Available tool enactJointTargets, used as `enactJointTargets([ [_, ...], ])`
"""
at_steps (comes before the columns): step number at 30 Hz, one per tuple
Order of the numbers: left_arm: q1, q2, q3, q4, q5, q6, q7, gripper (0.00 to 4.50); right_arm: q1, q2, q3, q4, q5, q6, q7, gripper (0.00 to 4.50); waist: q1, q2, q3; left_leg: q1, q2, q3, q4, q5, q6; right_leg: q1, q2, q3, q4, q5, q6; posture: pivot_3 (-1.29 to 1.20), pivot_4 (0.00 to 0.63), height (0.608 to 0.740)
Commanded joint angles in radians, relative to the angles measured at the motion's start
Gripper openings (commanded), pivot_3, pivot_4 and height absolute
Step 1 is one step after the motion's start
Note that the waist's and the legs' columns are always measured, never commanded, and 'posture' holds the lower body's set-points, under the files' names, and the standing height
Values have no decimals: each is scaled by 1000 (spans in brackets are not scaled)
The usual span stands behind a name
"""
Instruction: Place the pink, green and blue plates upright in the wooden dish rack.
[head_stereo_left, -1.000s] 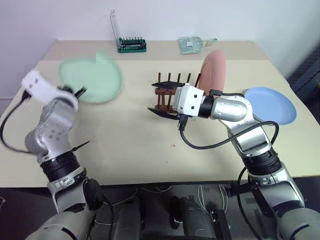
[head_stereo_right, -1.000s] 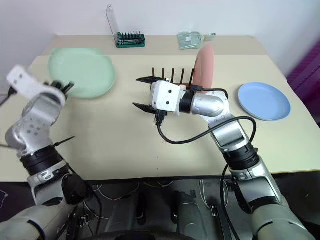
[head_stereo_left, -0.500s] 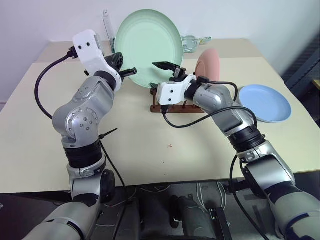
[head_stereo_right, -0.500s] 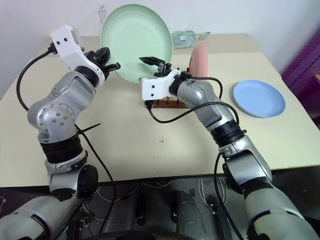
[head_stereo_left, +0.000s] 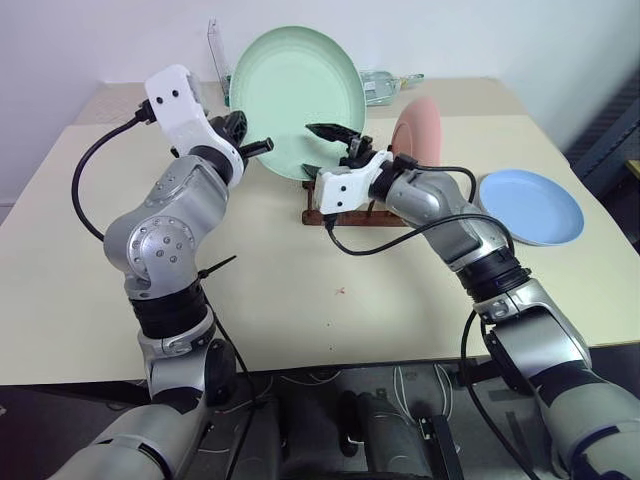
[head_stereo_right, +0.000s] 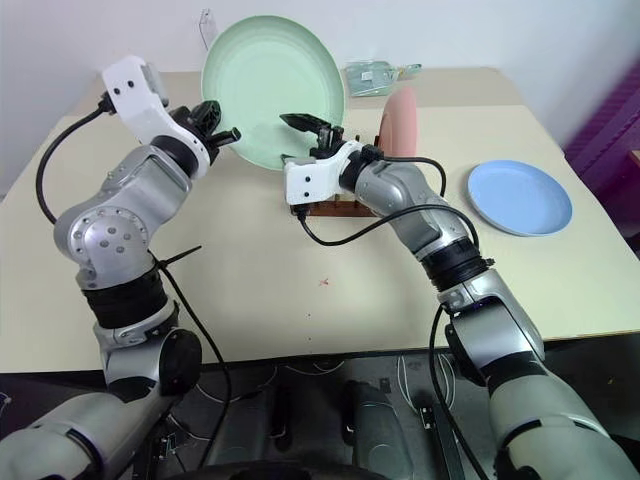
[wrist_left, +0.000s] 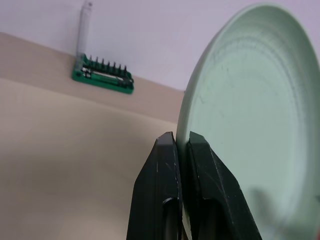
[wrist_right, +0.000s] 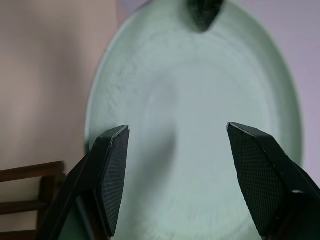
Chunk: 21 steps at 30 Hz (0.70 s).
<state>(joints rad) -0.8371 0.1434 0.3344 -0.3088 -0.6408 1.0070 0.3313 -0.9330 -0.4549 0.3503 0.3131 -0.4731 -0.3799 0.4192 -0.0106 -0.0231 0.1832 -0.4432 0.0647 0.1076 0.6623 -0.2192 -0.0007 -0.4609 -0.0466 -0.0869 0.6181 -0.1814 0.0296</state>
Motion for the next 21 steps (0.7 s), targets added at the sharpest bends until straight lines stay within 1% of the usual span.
enactJointTargets([
  [1,-17,26,12,-18,18,-42,-23,72,28,-31,-55,-115,99,13,85,3185,0,0,0,0,0,0,0,0,0,0,0,0,0,0,0,0,150,730],
  [4,-18,26,16,-9,19,-46,-34,0,49,-45,-58,-154,114,33,121,4011,0,0,0,1,0,0,0,0,0,1,0,0,0,0,0,0,150,730],
  [5,-17,25,17,-9,19,-45,-37,0,55,-45,-57,-162,110,39,126,4481,0,0,0,1,0,0,0,0,0,0,0,0,0,0,0,0,150,730],
  [9,-28,6,3,-6,11,-36,-51,0,71,-32,-20,-145,53,28,117,4481,0,0,0,1,0,0,0,0,0,0,0,0,0,0,0,0,150,730],
  [17,-34,-56,-15,-51,-19,6,-45,0,7,22,23,10,-66,14,2,4481,1,0,0,0,0,0,0,0,0,0,0,0,0,0,0,0,150,730],
  [20,-29,-78,-9,-63,-27,19,-28,0,-2,26,19,29,-76,11,-21,3642,0,0,0,0,0,0,0,0,0,0,0,0,0,0,0,0,150,730],
  [21,-27,-82,-6,-67,-28,23,-25,0,-1,25,18,29,-81,10,-28,3179,0,0,0,0,0,0,0,0,0,0,0,0,0,0,0,0,150,730],
])
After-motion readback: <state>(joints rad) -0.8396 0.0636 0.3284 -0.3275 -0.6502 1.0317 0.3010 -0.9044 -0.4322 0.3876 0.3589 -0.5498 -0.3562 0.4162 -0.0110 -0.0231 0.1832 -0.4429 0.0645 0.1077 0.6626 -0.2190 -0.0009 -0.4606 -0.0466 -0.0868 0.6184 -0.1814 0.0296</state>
